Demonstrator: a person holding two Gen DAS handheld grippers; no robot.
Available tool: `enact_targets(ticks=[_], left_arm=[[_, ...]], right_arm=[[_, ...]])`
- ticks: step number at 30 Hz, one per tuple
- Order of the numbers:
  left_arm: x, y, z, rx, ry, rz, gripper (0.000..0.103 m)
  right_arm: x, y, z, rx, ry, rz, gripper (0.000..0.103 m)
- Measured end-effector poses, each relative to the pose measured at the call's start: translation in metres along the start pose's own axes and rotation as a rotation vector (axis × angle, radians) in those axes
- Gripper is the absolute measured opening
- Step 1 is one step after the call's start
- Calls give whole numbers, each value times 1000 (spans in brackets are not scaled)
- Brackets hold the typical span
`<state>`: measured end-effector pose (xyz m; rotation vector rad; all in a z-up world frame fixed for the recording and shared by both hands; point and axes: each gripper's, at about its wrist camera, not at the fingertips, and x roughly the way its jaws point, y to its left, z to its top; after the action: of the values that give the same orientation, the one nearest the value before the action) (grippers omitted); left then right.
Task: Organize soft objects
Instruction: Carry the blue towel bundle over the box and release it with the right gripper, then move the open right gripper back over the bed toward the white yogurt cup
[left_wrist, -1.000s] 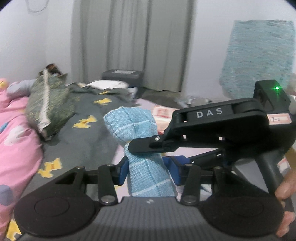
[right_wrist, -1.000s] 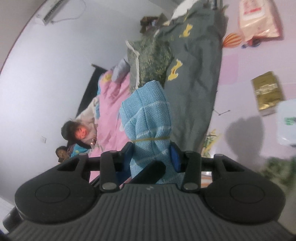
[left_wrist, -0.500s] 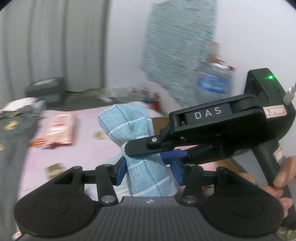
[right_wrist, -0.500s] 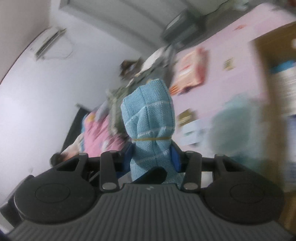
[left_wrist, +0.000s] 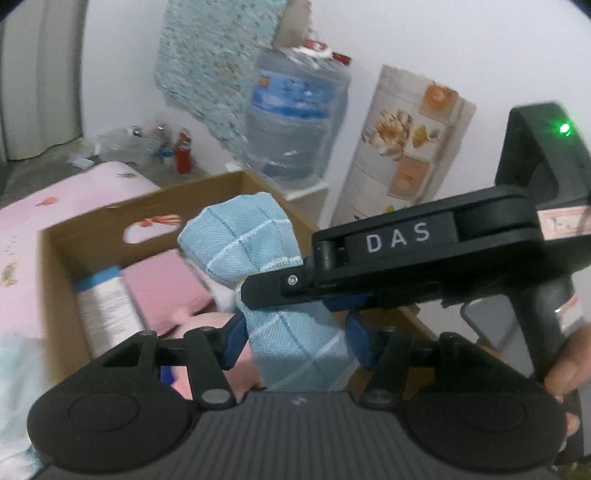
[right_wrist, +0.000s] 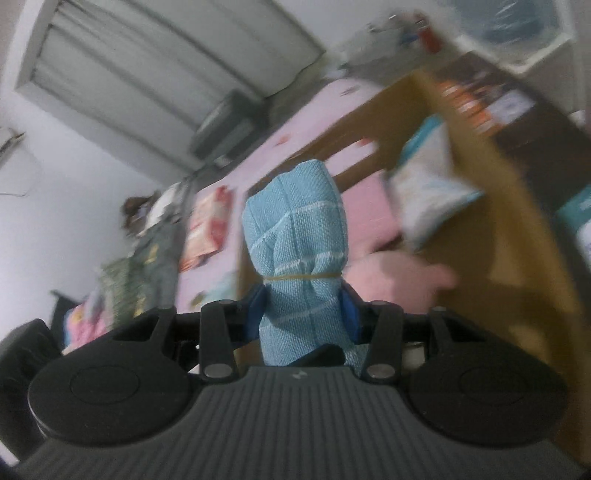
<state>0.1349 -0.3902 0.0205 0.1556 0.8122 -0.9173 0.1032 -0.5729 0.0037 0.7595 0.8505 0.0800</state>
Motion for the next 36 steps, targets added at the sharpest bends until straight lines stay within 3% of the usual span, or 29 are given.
enact_targets(ticks=[2, 6, 12, 20, 27, 36], left_arm=[[21, -6, 0, 6, 41, 4, 73], [37, -7, -7, 3, 99, 25, 74], [32, 8, -11, -44, 101, 45, 74], [-21, 17, -17, -43, 29, 85, 77], [-93, 43, -39, -73, -73, 143, 80], [-190, 102, -92, -159, -199, 367, 81]], right_arm=[[-2, -10, 4, -31, -28, -71, 44], [4, -32, 6, -30, -49, -154, 44], [5, -47, 0, 10, -54, -138, 44], [-24, -20, -17, 38, -108, -26, 45], [-36, 19, -40, 27, -145, 86, 51], [-8, 98, -69, -73, -90, 243, 54]])
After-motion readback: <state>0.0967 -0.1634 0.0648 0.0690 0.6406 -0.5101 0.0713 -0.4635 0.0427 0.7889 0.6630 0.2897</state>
